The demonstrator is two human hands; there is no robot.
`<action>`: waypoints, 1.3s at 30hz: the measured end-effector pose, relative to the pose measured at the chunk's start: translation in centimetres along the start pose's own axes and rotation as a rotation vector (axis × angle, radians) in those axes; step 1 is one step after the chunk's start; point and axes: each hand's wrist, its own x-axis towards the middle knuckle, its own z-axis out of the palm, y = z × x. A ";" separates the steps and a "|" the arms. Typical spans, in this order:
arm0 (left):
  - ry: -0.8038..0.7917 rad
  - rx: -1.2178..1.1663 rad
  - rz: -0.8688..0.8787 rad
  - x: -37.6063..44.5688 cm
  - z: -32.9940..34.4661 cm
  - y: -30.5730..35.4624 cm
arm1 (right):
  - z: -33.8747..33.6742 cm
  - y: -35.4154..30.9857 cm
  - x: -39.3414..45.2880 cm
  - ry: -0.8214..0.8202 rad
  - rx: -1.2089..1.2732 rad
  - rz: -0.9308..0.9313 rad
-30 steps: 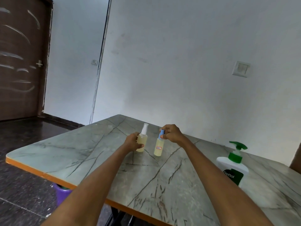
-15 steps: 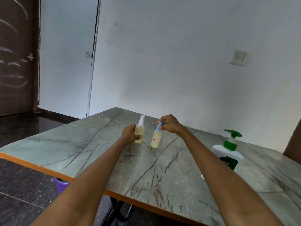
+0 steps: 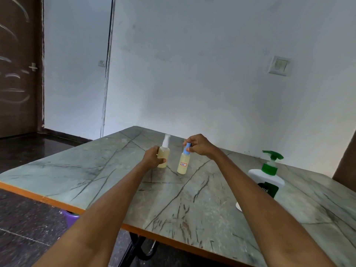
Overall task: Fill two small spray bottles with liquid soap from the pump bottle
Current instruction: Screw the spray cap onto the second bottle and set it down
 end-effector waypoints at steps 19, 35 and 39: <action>0.168 -0.102 -0.036 -1.5 0.1 0.3 | -1.0 -1.8 -2.1 0.031 -0.015 -0.006; 0.408 -0.192 0.457 -11.3 3.6 12.8 | -10.7 -1.7 -14.3 1.027 -0.047 -0.331; 0.036 -0.136 0.456 -13.3 7.5 14.2 | -12.6 3.5 -19.0 1.028 0.020 -0.008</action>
